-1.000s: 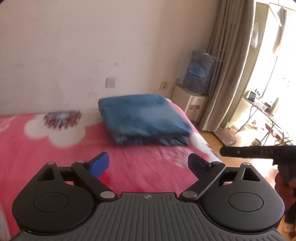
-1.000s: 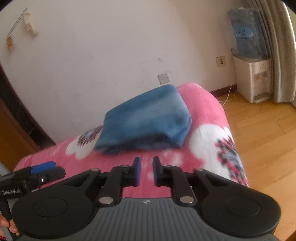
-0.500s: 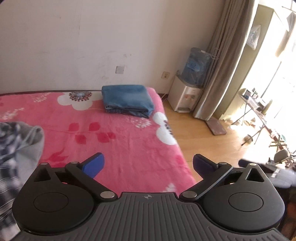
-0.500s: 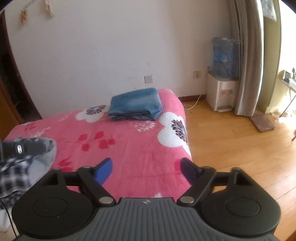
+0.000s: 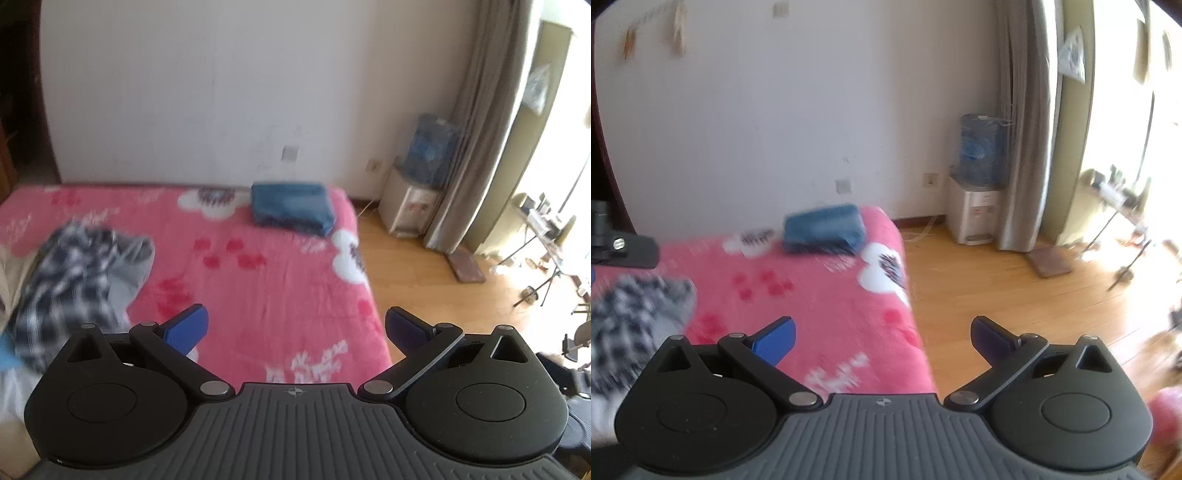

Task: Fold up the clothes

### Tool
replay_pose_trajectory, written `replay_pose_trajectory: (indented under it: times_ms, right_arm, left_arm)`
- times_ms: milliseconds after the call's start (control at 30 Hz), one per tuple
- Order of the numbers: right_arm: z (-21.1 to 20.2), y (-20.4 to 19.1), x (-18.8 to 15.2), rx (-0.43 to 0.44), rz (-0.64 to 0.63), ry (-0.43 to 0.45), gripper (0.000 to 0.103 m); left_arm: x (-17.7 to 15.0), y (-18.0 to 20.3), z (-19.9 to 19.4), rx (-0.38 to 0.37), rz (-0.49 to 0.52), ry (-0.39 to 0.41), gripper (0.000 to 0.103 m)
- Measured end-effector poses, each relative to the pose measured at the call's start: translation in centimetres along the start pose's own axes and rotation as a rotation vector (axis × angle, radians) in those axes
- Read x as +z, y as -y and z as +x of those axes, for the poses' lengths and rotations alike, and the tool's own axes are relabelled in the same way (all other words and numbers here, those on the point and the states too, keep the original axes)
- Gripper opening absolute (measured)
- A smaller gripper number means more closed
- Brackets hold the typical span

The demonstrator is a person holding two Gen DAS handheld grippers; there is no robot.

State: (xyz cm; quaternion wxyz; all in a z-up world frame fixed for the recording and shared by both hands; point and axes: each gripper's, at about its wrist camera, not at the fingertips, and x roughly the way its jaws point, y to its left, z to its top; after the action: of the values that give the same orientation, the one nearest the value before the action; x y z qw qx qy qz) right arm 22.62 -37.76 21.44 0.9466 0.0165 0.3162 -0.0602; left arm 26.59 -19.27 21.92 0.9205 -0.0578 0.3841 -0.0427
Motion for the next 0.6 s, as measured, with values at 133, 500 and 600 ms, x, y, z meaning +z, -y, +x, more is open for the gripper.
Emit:
replay_pose_trajectory:
  times_ms: [133, 500, 600]
  right_arm:
    - [-0.4, -1.0, -1.1, -0.088, -0.03, 0.014, 0.103]
    - [0.9, -2.7, -0.8, -0.15, -0.009, -0.022, 0.103]
    - [0.9, -3.1, -0.4, -0.165, -0.008, -0.018, 0.103]
  left_arm:
    - [-1.0, 0.3, 0.8, 0.0, -0.011, 0.004, 0.102]
    - [-1.0, 0.9, -0.3, -0.075, 0.108, 0.192, 0.103]
    - [-0.6, 1.4, 0.5, -0.063, 0.09, 0.147, 0.103]
